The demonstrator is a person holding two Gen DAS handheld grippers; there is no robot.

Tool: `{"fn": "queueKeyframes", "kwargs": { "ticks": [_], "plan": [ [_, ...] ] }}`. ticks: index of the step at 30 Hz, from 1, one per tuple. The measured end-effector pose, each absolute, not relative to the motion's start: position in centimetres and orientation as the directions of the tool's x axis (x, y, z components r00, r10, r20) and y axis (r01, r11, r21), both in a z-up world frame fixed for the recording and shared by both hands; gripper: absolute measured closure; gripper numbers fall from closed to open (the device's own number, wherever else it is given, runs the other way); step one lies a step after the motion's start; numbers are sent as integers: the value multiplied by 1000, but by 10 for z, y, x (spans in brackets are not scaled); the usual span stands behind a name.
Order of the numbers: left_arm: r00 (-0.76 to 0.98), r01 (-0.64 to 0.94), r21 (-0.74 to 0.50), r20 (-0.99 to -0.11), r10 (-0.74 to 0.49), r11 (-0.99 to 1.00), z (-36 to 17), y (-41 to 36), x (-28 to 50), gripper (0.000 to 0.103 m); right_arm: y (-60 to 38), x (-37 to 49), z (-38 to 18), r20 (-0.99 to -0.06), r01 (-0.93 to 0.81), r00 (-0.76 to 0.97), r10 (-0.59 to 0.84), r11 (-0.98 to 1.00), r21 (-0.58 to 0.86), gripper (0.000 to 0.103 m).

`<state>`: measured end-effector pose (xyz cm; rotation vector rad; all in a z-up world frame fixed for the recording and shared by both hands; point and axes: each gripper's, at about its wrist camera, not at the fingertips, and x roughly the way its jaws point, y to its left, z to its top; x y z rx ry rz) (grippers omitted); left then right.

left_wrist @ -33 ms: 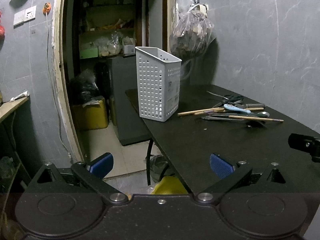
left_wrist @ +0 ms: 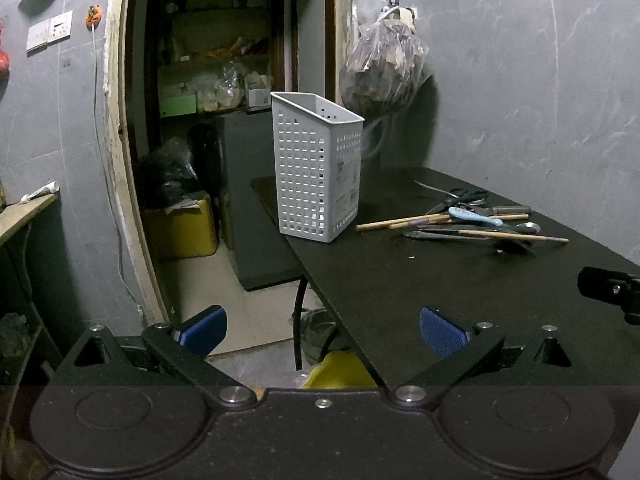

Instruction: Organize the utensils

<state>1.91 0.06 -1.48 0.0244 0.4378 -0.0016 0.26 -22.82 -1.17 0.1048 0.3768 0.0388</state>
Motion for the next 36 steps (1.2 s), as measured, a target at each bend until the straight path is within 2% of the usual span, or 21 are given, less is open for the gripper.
{"fn": "queueKeyframes", "kwargs": {
  "ticks": [12, 22, 25, 32, 36],
  "plan": [
    [903, -17, 38, -429, 31, 999, -12, -2, 54, 1, -244, 24, -16, -346, -11, 936, 68, 987, 162, 0],
    [901, 10, 28, -435, 3, 1000, -10, -3, 84, 1, -255, 49, -17, -341, -25, 936, 90, 981, 192, 0],
    [919, -1, 28, -394, 12, 1000, -2, 2, 98, 1, -258, 58, -18, -348, -27, 932, 100, 978, 208, 0],
    [978, -35, 70, -201, 49, 997, 17, 15, 147, 1, -266, 70, -15, -329, -34, 938, 107, 975, 220, 0],
    [981, -31, 86, -186, 46, 996, 15, 16, 189, 1, -270, 78, -14, -342, -21, 935, 93, 978, 207, 0]
  ]
}}
